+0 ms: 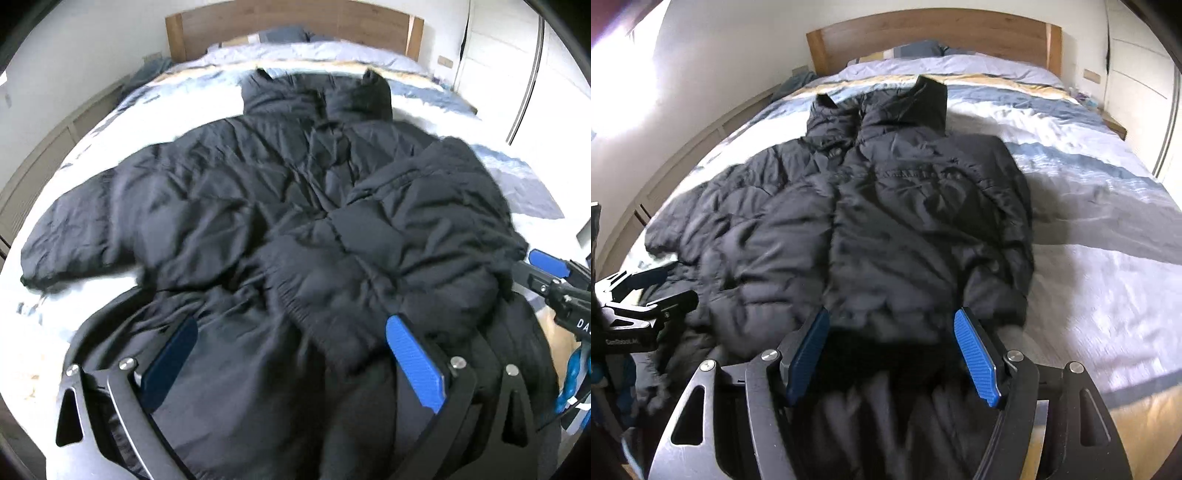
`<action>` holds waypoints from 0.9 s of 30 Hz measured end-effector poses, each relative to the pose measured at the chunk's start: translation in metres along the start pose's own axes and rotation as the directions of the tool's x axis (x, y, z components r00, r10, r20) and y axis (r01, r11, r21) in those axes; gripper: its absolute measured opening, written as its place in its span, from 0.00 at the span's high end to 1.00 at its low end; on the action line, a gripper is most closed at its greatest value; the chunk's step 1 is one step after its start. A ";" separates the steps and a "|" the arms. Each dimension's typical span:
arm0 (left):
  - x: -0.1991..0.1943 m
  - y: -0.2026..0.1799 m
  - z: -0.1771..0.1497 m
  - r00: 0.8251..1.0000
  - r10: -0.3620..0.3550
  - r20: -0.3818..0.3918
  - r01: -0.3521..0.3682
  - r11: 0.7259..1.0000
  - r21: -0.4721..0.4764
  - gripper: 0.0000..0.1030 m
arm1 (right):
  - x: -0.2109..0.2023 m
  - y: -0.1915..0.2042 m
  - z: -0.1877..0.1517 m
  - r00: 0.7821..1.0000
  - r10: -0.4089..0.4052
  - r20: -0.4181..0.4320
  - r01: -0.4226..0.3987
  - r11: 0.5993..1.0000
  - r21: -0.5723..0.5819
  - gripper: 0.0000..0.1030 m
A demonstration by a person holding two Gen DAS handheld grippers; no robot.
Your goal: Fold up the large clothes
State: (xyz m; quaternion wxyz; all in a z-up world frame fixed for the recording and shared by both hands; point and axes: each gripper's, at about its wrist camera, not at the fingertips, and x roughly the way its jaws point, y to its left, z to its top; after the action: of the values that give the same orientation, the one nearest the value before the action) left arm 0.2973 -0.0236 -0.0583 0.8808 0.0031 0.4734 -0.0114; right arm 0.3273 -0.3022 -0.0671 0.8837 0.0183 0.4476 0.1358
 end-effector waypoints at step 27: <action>-0.041 0.376 -0.065 0.999 -0.020 0.027 0.032 0.810 -0.585 0.02 | -0.136 0.055 -0.023 0.978 -0.066 0.196 0.032 0.985 0.170 0.31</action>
State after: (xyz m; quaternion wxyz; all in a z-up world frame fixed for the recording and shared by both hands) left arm 0.2288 0.3542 -0.0623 0.8432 -0.2748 0.4455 0.1230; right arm 0.2203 -0.2863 0.0343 0.9228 0.0944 0.3662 0.0736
